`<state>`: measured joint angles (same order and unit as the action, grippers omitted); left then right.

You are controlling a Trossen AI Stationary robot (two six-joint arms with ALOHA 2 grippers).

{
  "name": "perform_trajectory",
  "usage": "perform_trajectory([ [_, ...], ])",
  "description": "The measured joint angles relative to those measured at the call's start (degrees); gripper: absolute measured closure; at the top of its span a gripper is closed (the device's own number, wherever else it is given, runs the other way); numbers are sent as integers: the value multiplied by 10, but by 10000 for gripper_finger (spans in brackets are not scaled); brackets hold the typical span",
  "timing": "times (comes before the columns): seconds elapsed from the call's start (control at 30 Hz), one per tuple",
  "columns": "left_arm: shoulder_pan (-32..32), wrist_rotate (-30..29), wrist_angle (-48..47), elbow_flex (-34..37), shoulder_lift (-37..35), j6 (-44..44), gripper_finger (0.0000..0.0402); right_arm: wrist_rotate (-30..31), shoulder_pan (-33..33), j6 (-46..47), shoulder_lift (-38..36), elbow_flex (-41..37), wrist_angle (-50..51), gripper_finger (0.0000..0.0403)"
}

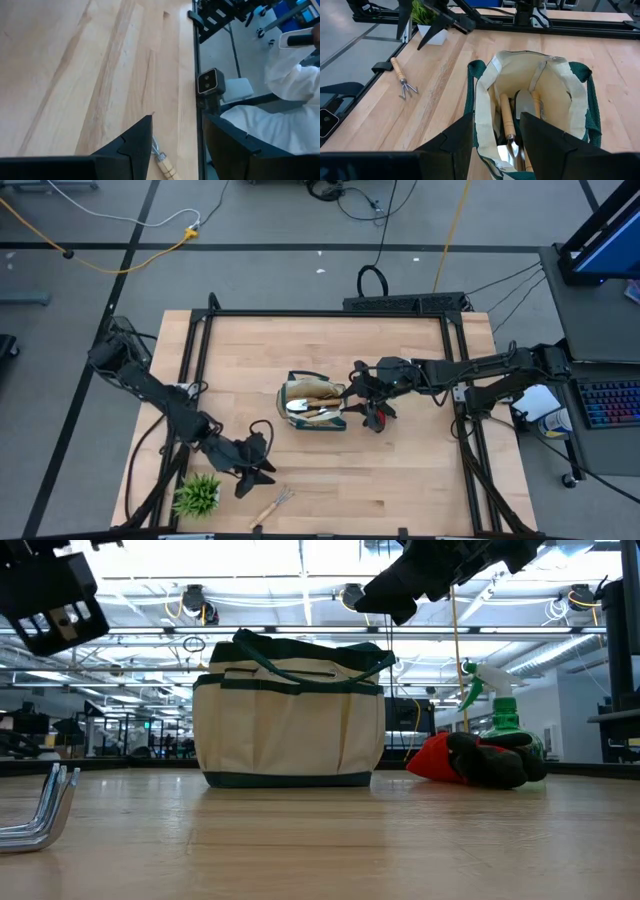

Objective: Pick & Place Garden tools in Gardening bag
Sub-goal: Put the brown hand rake into the green gardening bag

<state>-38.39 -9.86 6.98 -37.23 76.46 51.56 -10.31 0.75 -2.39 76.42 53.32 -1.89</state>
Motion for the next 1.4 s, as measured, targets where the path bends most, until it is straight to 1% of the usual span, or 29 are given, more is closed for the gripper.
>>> perform_trajectory([
  [0.1, -1, 12, -12, -14, 21, 7, 225, 0, 0, 0, 0, 0, 0, 248],
  [0.33, -15, 30, -119, -79, 59, -15, 225, 0, 0, 0, 0, 0, 0, 248],
  [0.4, -18, 30, -130, -90, 65, -8, 225, 0, 0, 0, 0, 0, 0, 248],
  [0.67, -28, 30, -130, -113, 98, 31, 225, 0, 0, 0, 0, 0, 0, 248],
  [1.03, -42, 40, -129, -114, 155, 87, 225, 0, 0, 0, 0, 0, 0, 248],
  [1.2, -49, 59, -128, -114, 181, 105, 225, 0, 0, 0, 0, 0, 0, 248],
  [1.4, -56, 58, -127, -114, 190, 113, 225, 0, 0, 0, 0, 0, 0, 248],
])
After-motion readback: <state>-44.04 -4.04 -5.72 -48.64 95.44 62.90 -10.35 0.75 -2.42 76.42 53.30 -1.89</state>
